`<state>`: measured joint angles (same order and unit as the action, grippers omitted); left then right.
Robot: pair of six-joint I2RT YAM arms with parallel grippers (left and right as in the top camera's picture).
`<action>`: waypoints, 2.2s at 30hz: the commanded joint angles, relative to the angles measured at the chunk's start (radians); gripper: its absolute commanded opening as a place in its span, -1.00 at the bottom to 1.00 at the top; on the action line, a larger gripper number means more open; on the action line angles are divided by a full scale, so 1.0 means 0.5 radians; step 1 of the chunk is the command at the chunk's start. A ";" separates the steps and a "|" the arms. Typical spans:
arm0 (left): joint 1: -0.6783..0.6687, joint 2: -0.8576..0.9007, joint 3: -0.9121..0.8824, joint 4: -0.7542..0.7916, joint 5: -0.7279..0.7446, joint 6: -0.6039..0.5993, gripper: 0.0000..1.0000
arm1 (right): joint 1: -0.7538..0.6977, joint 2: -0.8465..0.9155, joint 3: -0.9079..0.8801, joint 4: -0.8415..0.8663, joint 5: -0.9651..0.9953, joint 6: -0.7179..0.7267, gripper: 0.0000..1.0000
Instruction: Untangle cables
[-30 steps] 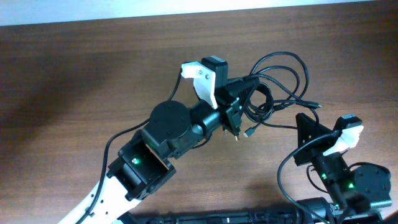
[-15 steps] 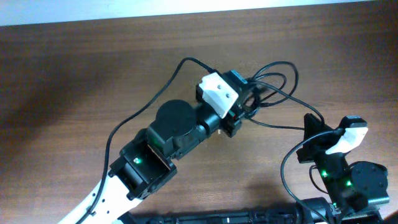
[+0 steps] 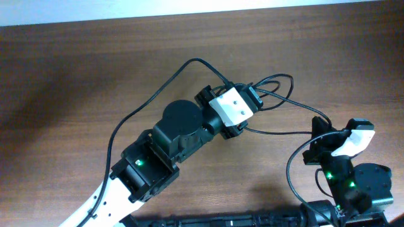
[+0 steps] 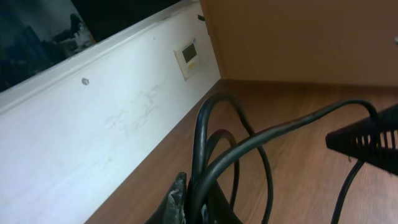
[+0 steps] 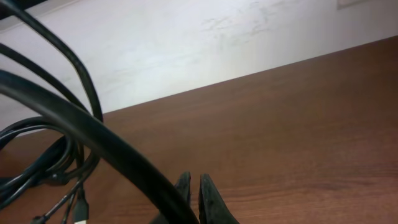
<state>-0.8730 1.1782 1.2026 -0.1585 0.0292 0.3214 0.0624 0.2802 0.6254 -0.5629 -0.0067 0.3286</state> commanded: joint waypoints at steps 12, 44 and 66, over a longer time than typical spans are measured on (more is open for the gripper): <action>0.024 -0.053 0.053 -0.078 -0.180 0.935 -1.00 | -0.009 -0.003 0.003 -0.047 0.144 0.002 -0.92; 0.023 -0.050 0.053 -0.426 0.455 1.373 -1.00 | -0.009 -0.003 0.002 0.218 -1.268 -0.862 0.97; 0.024 -0.041 0.053 -0.089 0.117 0.413 0.99 | -0.009 -0.003 0.002 0.267 -1.120 -0.859 -0.92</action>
<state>-0.8627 1.1755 1.2091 -0.2577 0.3641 0.8471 0.0612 0.2806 0.6224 -0.4408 -0.5980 -0.1078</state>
